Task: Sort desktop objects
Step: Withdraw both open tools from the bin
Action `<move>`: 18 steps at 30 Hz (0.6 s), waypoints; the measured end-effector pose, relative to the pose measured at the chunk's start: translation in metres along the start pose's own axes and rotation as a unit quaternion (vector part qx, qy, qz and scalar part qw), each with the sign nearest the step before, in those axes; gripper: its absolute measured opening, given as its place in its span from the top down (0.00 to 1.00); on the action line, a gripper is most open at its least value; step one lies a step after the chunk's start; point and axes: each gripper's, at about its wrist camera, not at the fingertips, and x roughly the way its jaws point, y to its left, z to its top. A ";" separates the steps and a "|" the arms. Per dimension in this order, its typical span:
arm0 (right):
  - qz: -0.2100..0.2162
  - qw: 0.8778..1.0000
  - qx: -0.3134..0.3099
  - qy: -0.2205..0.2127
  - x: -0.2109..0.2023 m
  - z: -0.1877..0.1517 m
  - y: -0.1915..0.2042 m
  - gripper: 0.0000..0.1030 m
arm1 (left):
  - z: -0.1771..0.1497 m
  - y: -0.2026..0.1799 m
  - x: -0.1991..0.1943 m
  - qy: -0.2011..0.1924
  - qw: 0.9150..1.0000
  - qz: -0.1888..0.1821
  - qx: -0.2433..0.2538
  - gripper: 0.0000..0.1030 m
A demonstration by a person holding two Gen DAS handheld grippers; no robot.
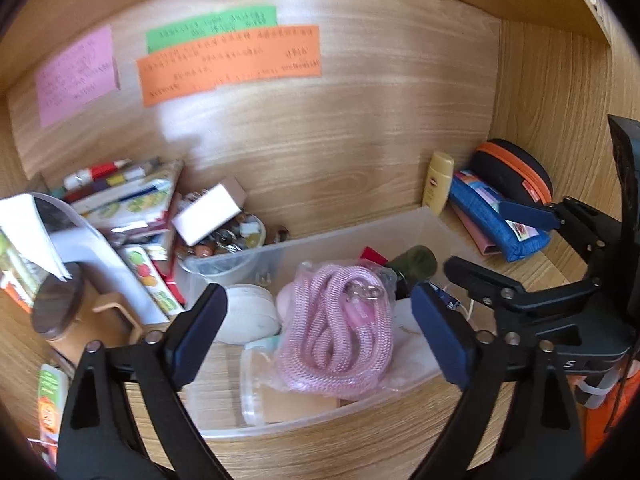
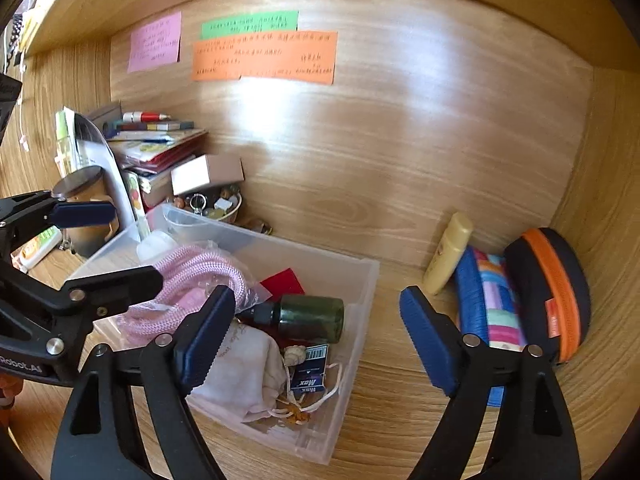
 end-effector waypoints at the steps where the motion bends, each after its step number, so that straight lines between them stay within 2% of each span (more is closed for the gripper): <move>1: 0.000 1.000 0.000 0.001 -0.003 0.000 0.000 0.14 | 0.000 0.001 -0.004 -0.004 1.000 0.010 -0.001 0.04; 2: 0.001 1.000 0.002 0.004 -0.005 0.001 0.000 0.08 | 0.000 0.002 -0.008 -0.007 1.000 0.017 -0.004 0.03; 5: -0.003 1.000 0.006 0.006 -0.015 0.001 0.001 0.02 | -0.002 0.007 -0.018 -0.013 0.999 0.028 -0.015 0.03; 11: -0.015 1.000 -0.002 0.005 -0.039 -0.005 0.009 0.01 | -0.012 0.013 -0.041 -0.026 0.998 0.044 -0.032 0.02; 15: -0.032 0.999 -0.009 -0.006 -0.058 -0.012 0.018 0.00 | -0.022 0.011 -0.058 -0.041 0.996 0.072 -0.037 0.01; 18: -0.044 0.999 -0.010 -0.014 -0.072 -0.020 0.026 0.00 | -0.030 0.009 -0.067 -0.046 0.996 0.071 -0.040 0.01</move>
